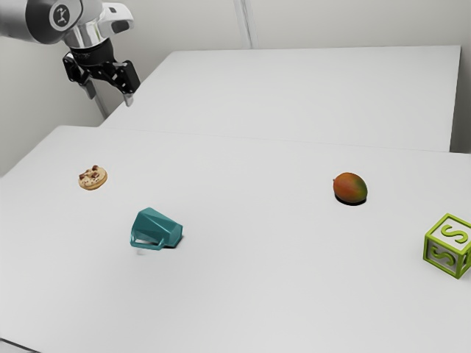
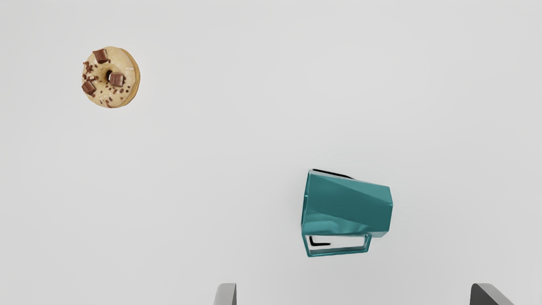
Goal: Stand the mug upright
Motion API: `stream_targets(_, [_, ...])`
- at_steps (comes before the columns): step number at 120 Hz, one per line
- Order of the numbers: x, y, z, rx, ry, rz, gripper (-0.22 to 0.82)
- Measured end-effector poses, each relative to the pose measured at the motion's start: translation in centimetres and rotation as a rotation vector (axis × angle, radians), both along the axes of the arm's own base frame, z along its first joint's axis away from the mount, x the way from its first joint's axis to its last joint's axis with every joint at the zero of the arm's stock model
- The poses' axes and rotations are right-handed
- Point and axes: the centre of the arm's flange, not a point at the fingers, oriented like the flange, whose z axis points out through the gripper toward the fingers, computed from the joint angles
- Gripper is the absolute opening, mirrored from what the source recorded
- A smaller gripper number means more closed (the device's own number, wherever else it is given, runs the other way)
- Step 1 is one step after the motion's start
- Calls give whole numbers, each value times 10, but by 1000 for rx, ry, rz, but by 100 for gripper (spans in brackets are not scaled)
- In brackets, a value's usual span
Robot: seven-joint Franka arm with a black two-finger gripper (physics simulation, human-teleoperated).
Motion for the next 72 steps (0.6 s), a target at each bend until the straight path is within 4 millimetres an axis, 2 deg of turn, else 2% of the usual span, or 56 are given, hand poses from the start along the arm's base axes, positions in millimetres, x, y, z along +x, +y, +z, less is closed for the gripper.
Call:
stream_targets(43, [0, 6, -8, -2, -2, -1, 60])
stream_targets(56, [-1, 30, -21, -71, 18, 52, 60])
stream_targets(72, [-8, 79, -68, -244, 89, 180, 60])
